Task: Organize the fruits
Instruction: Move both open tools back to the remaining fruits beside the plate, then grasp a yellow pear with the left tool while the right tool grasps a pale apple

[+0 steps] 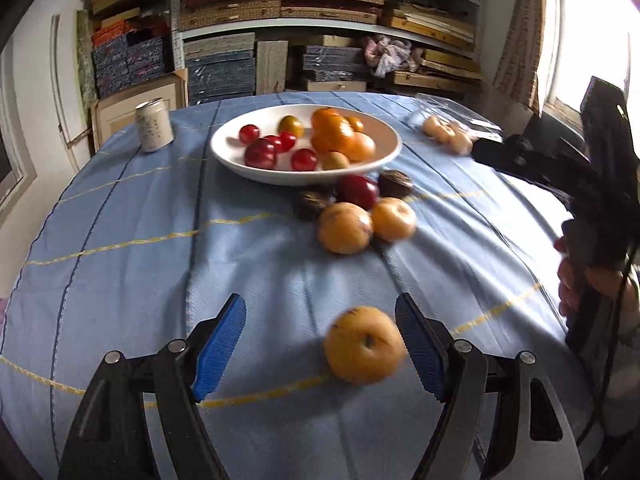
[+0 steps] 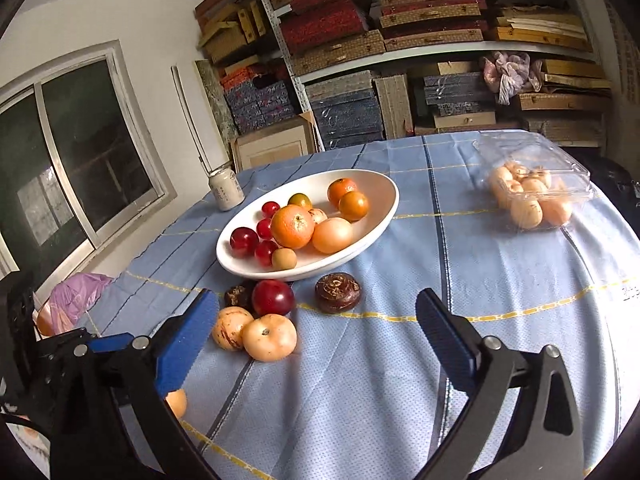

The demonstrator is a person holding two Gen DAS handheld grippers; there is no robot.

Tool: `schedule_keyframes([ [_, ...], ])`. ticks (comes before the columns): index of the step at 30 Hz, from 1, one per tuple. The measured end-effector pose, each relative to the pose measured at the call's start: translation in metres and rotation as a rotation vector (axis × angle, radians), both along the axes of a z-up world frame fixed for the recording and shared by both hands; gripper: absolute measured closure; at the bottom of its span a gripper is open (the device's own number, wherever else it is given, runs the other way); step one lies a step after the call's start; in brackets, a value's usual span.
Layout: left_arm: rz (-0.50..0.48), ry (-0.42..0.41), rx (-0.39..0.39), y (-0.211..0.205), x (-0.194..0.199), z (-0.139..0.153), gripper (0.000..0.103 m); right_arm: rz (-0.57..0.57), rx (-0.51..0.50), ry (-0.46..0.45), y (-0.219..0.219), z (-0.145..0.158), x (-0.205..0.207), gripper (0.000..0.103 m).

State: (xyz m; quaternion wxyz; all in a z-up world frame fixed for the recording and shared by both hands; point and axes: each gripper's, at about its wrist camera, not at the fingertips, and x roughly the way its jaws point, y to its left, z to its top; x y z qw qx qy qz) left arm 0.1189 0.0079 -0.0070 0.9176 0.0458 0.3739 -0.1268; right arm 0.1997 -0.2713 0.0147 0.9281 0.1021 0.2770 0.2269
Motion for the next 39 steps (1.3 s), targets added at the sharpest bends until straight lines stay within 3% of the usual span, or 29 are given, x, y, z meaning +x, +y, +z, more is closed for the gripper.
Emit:
schedule_keyframes([
  [7,-0.029,0.003,0.013,-0.018,0.002,-0.009,0.027,-0.016,-0.003,0.031,0.000,-0.001,0.008,0.005],
  [9,-0.036,0.006,0.021,-0.021,0.003,-0.011,0.038,-0.024,-0.006,0.043,-0.001,-0.003,0.010,0.005],
  [11,-0.047,0.022,0.016,-0.022,0.004,-0.015,0.056,-0.027,-0.008,0.047,-0.001,-0.004,0.011,0.005],
  [13,-0.047,0.027,0.013,-0.021,0.005,-0.017,0.059,-0.025,-0.012,0.052,0.000,-0.005,0.011,0.005],
  [19,-0.050,0.016,0.017,-0.021,0.003,-0.017,0.059,0.023,-0.031,0.074,0.012,-0.012,0.013,0.005],
  [22,-0.054,0.004,0.028,-0.021,0.000,-0.017,0.059,0.060,-0.089,0.078,0.027,-0.017,0.012,0.005],
  [29,-0.068,0.006,-0.036,-0.012,-0.002,-0.015,0.062,0.128,-0.194,0.091,0.057,-0.024,0.012,0.005],
  [31,-0.073,0.010,-0.044,-0.011,-0.001,-0.016,0.062,0.139,-0.214,0.101,0.063,-0.026,0.015,0.010],
  [33,-0.078,0.015,-0.048,-0.011,-0.002,-0.016,0.061,0.162,-0.246,0.116,0.073,-0.029,0.019,0.029],
  [39,-0.094,0.030,-0.057,-0.010,-0.005,-0.017,0.060,0.184,-0.297,0.139,0.088,-0.035,0.028,0.033],
])
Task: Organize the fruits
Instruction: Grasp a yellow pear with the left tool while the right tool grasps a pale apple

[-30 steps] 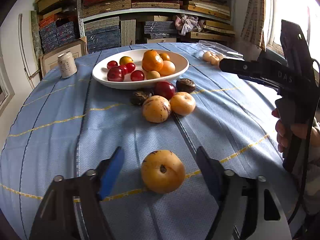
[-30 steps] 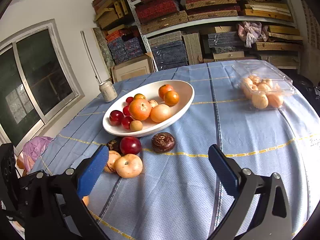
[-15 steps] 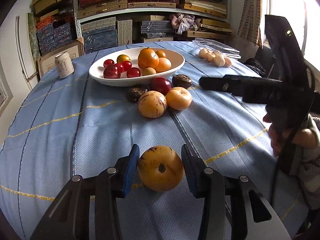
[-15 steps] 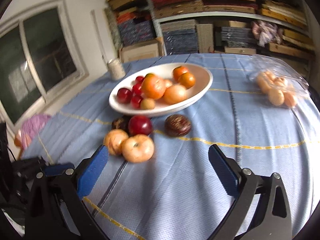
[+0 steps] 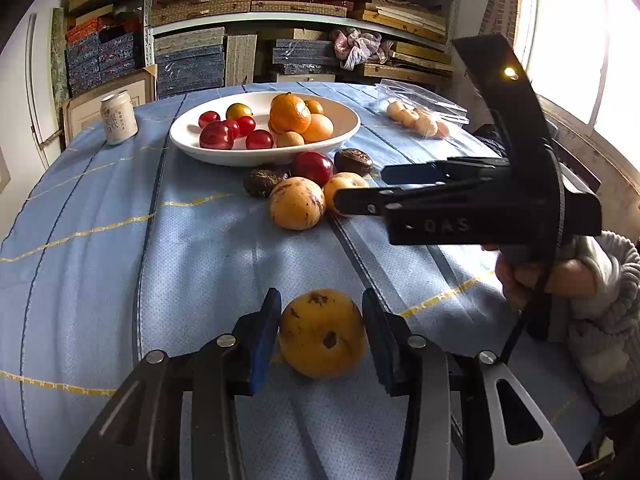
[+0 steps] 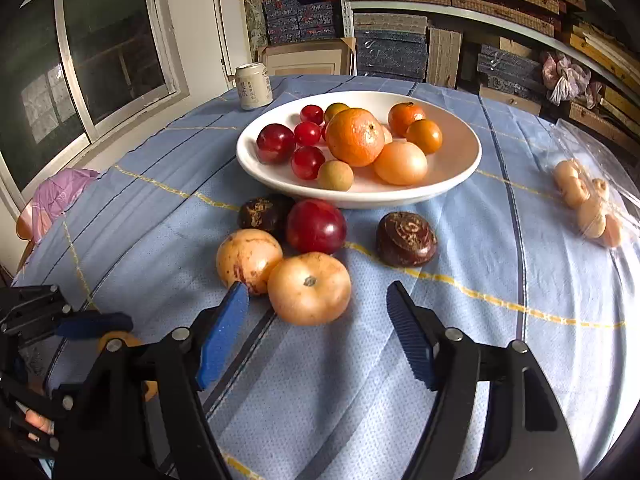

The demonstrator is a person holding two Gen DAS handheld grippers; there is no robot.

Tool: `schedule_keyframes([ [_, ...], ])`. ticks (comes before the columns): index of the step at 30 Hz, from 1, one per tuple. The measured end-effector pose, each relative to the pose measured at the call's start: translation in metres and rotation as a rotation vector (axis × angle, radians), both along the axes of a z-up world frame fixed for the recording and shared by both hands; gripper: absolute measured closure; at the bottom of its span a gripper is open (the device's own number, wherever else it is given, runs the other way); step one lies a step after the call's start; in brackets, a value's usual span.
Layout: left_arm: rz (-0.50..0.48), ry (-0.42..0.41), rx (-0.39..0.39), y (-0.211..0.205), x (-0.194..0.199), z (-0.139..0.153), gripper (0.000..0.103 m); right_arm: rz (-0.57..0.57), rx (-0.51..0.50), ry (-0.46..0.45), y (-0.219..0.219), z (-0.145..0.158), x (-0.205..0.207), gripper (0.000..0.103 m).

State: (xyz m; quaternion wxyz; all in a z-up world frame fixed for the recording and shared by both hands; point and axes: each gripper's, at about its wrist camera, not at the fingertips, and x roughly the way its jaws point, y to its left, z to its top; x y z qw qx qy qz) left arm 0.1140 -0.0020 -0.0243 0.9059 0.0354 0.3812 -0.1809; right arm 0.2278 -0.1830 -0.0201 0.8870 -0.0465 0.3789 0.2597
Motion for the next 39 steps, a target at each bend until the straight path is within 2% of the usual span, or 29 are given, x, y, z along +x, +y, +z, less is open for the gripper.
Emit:
schedule_keyframes([
  [1,-0.002,-0.001,0.002,0.000,-0.001,0.000,0.060,0.001,-0.006,0.005,0.001,-0.001,0.001,0.033],
  [3,-0.007,0.001,0.005,0.001,-0.002,-0.001,0.059,0.005,-0.017,0.024,0.004,-0.004,0.004,0.040],
  [4,-0.010,0.009,0.004,0.001,-0.002,-0.002,0.057,0.004,-0.022,0.031,0.005,-0.005,0.006,0.040],
  [5,-0.006,0.018,0.011,0.002,-0.002,-0.003,0.050,0.003,-0.025,0.037,0.005,-0.006,0.007,0.040],
  [7,0.011,0.030,0.016,0.005,0.000,-0.005,0.046,0.000,-0.028,0.049,0.006,-0.007,0.011,0.040],
  [10,0.014,0.019,-0.010,0.010,-0.001,-0.002,0.047,0.001,-0.017,0.060,0.005,-0.008,0.014,0.042],
  [12,0.014,0.023,-0.006,0.009,-0.001,-0.003,0.047,0.008,-0.008,0.074,0.004,-0.010,0.017,0.046],
  [20,0.008,0.039,-0.012,0.005,0.003,-0.007,0.049,0.015,0.004,0.085,0.004,-0.010,0.019,0.048],
  [21,0.007,0.039,-0.009,0.004,0.004,-0.008,0.049,0.014,0.004,0.085,0.004,-0.010,0.019,0.049],
  [23,-0.006,0.051,-0.015,0.003,0.005,-0.010,0.058,0.013,0.012,0.095,0.004,-0.012,0.021,0.048],
  [24,-0.004,0.053,-0.015,0.003,0.005,-0.010,0.058,0.014,0.020,0.106,0.003,-0.013,0.023,0.050],
  [26,-0.005,0.058,-0.028,0.005,0.006,-0.010,0.058,0.023,0.025,0.104,0.004,-0.012,0.022,0.058],
  [32,0.007,0.054,-0.038,0.009,0.008,-0.009,0.058,0.004,0.035,0.050,0.000,-0.004,0.013,0.058],
  [39,0.073,0.047,-0.057,0.022,0.015,-0.007,0.058,-0.011,0.073,0.051,-0.014,-0.002,0.000,0.058],
])
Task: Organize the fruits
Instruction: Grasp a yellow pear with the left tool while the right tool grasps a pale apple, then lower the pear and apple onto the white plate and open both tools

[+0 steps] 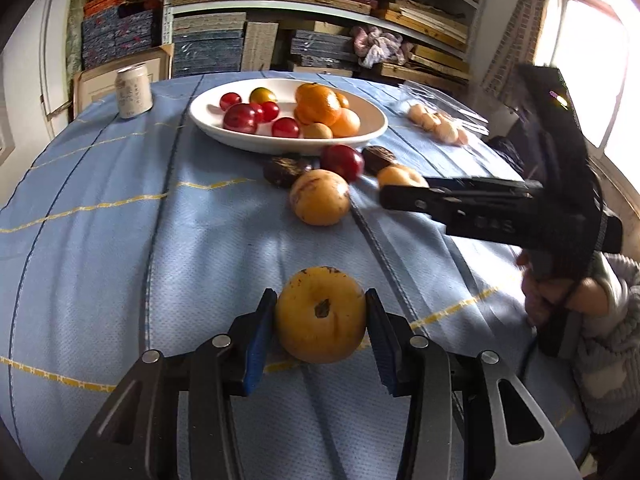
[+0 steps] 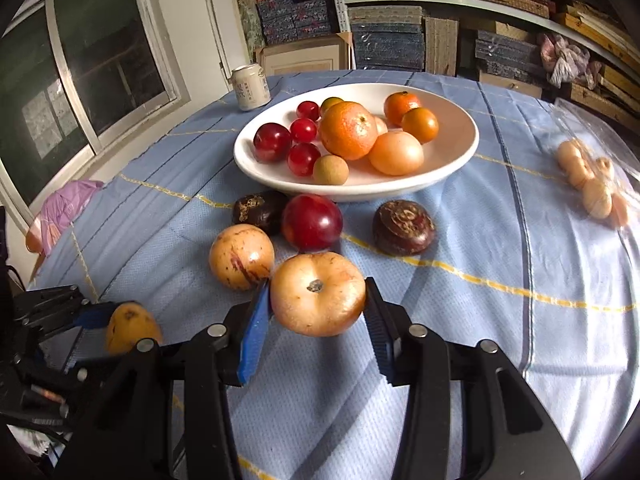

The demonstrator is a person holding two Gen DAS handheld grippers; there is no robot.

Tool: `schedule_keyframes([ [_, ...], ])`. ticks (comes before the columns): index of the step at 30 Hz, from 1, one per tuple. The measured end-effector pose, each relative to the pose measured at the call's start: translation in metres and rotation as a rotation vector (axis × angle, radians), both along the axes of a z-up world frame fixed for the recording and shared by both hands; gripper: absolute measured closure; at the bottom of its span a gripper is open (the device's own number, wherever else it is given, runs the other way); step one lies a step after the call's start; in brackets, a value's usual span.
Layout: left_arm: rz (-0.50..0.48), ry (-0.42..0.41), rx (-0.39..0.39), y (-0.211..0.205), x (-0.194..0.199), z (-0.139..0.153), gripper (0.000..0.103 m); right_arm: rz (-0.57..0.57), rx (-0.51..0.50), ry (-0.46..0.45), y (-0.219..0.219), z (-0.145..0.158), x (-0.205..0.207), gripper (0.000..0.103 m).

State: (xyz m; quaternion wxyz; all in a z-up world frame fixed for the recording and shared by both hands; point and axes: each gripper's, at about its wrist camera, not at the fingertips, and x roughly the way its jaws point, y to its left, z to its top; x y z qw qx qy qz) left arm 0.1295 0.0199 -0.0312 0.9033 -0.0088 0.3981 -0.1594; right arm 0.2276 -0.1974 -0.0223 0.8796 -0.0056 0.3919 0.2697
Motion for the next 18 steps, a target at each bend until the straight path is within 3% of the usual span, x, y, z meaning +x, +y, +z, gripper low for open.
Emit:
schedule_keyframes([
  [8,0.048,-0.040,0.075,0.009,0.033,0.030,0.058,-0.046,0.071,-0.029,-0.031,0.019,-0.021,0.058],
  [14,0.108,-0.097,0.083,0.017,0.103,0.073,0.058,-0.124,0.110,-0.096,-0.051,0.066,0.022,0.058],
  [18,0.130,-0.107,0.079,0.015,0.149,0.084,0.058,-0.145,0.150,-0.107,-0.045,0.082,0.065,0.058],
])
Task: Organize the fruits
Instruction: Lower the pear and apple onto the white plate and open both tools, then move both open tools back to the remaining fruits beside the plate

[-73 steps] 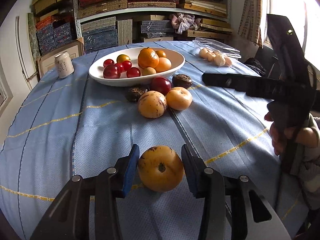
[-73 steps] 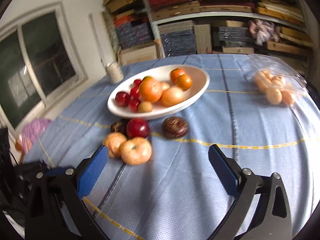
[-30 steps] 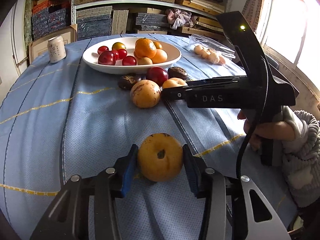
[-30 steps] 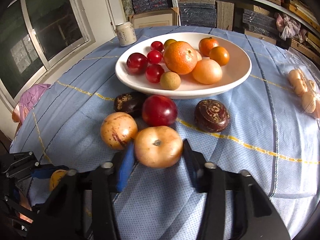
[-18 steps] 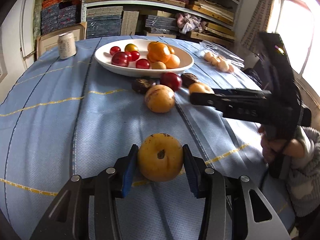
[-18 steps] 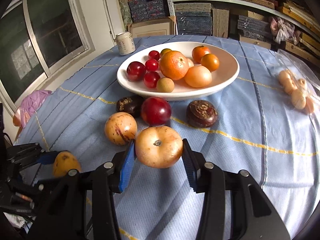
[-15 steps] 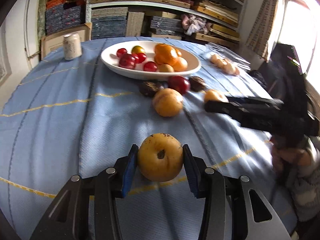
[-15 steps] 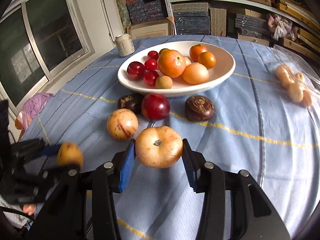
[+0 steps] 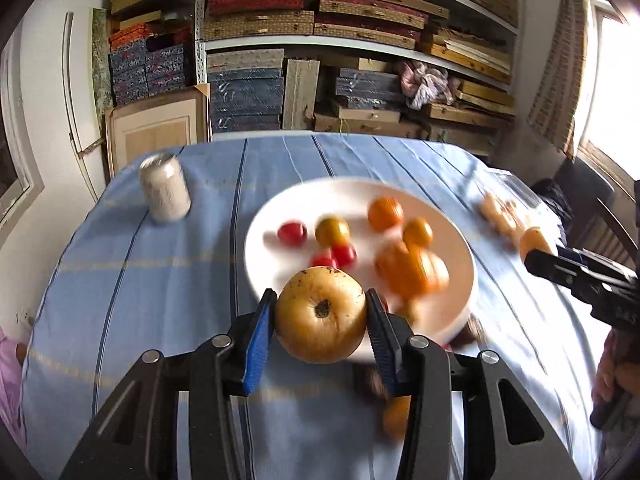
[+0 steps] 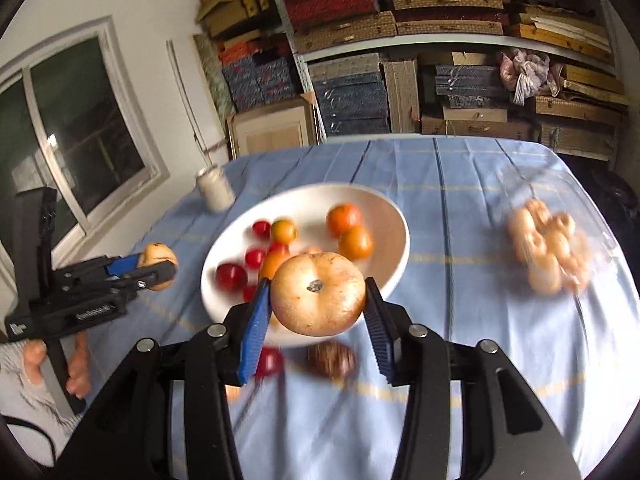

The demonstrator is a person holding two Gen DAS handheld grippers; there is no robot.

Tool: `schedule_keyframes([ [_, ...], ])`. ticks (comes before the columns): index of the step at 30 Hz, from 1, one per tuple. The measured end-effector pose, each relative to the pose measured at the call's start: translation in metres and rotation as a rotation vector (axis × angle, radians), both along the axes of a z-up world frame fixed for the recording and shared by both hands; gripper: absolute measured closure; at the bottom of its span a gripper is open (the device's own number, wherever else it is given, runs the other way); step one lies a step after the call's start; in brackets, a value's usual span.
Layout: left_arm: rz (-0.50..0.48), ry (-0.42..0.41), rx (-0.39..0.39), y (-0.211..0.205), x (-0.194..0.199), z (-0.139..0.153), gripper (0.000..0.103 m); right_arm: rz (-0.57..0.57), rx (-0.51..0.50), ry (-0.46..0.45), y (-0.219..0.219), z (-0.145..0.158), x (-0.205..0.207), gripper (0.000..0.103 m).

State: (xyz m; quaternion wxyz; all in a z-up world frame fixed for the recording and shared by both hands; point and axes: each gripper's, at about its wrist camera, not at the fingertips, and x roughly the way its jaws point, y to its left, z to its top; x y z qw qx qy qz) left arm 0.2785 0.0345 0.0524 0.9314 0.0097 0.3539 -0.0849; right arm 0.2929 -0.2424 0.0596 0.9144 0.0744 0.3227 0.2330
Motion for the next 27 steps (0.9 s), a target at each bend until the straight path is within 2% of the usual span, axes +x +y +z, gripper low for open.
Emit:
schedule_keyframes([
  [6,0.048,0.051,-0.016,0.005,0.071,-0.014,0.058,0.034,-0.012,0.033,0.041,-0.008,0.064,0.058],
  [14,0.055,0.110,-0.029,0.011,0.106,-0.046,0.058,0.061,-0.045,0.087,0.077,-0.039,0.115,0.057],
  [20,0.076,0.107,-0.035,0.016,0.104,-0.046,0.058,0.042,-0.006,0.073,0.067,-0.038,0.114,0.049],
  [22,0.087,0.088,-0.045,0.021,0.096,-0.035,0.058,0.040,0.005,0.058,0.060,-0.029,0.104,0.047],
  [24,0.092,0.069,-0.054,0.026,0.084,-0.021,0.058,0.039,0.027,0.041,0.053,-0.019,0.089,0.038],
  [27,0.093,0.040,-0.060,0.031,0.058,-0.001,0.057,0.034,0.061,0.018,0.037,-0.007,0.058,0.031],
])
